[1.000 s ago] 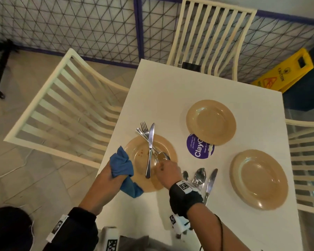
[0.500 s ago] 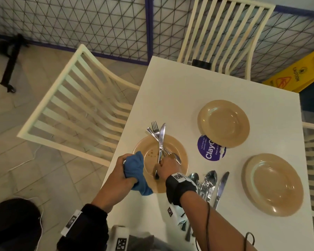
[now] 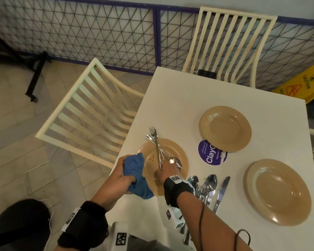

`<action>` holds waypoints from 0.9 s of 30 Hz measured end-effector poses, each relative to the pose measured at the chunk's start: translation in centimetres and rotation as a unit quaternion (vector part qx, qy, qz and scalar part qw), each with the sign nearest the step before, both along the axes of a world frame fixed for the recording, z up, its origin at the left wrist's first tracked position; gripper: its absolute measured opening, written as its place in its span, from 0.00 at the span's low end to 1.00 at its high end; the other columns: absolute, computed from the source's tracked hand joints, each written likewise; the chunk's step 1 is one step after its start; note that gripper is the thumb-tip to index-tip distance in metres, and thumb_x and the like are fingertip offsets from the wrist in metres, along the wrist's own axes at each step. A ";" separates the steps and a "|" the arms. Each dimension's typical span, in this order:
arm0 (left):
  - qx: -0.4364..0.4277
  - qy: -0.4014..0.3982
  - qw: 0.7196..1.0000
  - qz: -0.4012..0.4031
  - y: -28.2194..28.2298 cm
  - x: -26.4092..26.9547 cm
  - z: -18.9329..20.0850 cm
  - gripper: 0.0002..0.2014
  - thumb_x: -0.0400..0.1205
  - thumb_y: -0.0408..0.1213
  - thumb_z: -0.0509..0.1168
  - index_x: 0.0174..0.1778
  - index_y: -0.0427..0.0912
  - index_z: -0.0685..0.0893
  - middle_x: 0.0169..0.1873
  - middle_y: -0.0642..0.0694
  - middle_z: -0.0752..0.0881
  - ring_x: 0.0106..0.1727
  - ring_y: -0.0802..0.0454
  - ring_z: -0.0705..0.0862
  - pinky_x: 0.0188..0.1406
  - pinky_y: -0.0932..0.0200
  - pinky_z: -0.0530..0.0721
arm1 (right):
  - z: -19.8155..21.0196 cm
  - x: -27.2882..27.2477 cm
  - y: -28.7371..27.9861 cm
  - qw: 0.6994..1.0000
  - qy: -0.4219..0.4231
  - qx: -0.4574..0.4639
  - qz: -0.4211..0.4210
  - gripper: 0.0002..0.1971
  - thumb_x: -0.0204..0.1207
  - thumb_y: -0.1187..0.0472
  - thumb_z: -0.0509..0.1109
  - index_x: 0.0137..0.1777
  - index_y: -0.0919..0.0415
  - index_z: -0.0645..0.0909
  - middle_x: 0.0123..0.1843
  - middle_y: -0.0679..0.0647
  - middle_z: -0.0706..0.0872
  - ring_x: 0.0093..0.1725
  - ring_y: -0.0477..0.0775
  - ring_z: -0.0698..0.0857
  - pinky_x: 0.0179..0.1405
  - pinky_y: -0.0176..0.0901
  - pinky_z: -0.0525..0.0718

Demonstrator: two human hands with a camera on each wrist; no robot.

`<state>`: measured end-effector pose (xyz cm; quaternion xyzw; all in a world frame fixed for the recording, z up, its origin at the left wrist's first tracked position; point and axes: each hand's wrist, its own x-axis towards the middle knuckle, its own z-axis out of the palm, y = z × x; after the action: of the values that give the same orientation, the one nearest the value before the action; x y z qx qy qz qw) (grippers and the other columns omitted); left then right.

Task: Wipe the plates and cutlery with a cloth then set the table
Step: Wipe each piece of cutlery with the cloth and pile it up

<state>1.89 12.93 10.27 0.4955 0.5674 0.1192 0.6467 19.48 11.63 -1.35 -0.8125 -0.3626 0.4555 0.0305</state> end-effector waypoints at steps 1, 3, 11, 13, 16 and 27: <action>0.003 -0.004 1.000 0.006 -0.2 0.1 0.2 0.29 0.81 0.23 0.61 0.64 0.67 0.72 0.62 0.48 0.83 0.62 0.48 0.86 0.58 0.42 0.90 | 0.1 0.1 -0.1 1.000 0.007 0.003 0.004 0.11 0.78 0.59 0.68 0.58 0.60 0.81 0.46 0.55 0.86 0.43 0.57 0.88 0.43 0.48 0.89; 0.014 -0.011 1.000 0.026 -0.7 0.2 0.6 0.28 0.81 0.23 0.62 0.63 0.66 0.73 0.61 0.47 0.84 0.61 0.48 0.87 0.59 0.44 0.89 | 0.4 0.6 -0.3 0.999 0.034 0.010 -0.001 0.12 0.78 0.60 0.66 0.60 0.60 0.81 0.47 0.55 0.86 0.41 0.55 0.86 0.40 0.46 0.88; 0.041 -0.107 0.988 0.105 -0.6 1.5 2.6 0.20 0.81 0.17 0.54 0.61 0.40 0.82 0.42 0.50 0.89 0.50 0.51 0.86 0.48 0.57 0.83 | 4.1 2.9 -3.3 0.981 0.158 0.113 -0.027 0.11 0.84 0.61 0.62 0.38 0.56 0.75 0.35 0.49 0.79 0.37 0.50 0.80 0.45 0.48 0.80; 0.050 -0.158 0.980 0.114 -0.3 2.7 3.7 0.18 0.77 0.17 0.53 0.56 0.33 0.82 0.43 0.46 0.87 0.50 0.49 0.84 0.49 0.57 0.82 | 5.8 3.8 -4.5 0.967 0.204 0.151 -0.034 0.13 0.85 0.61 0.62 0.37 0.55 0.73 0.38 0.50 0.77 0.39 0.52 0.80 0.51 0.57 0.84; 0.060 -0.223 0.966 0.114 -0.4 5.2 5.8 0.21 0.74 0.18 0.50 0.57 0.31 0.83 0.50 0.38 0.85 0.54 0.44 0.84 0.58 0.52 0.83 | 8.9 5.3 -6.4 0.931 0.292 0.208 -0.072 0.08 0.87 0.63 0.62 0.45 0.63 0.76 0.37 0.52 0.78 0.33 0.42 0.82 0.38 0.43 0.86; 0.085 -0.149 0.985 0.020 -5.0 14.6 5.4 0.11 0.87 0.35 0.64 0.63 0.41 0.85 0.54 0.40 0.92 0.60 0.40 0.90 0.65 0.39 0.85 | 17.4 8.1 -12.8 0.898 0.352 0.254 -0.071 0.09 0.90 0.61 0.55 0.50 0.60 0.74 0.38 0.60 0.82 0.28 0.51 0.84 0.29 0.43 0.85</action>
<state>16.45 7.93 15.71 0.5140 0.4625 0.2527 0.6767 27.58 -1.20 16.04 -0.5870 -0.3728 0.6011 0.3939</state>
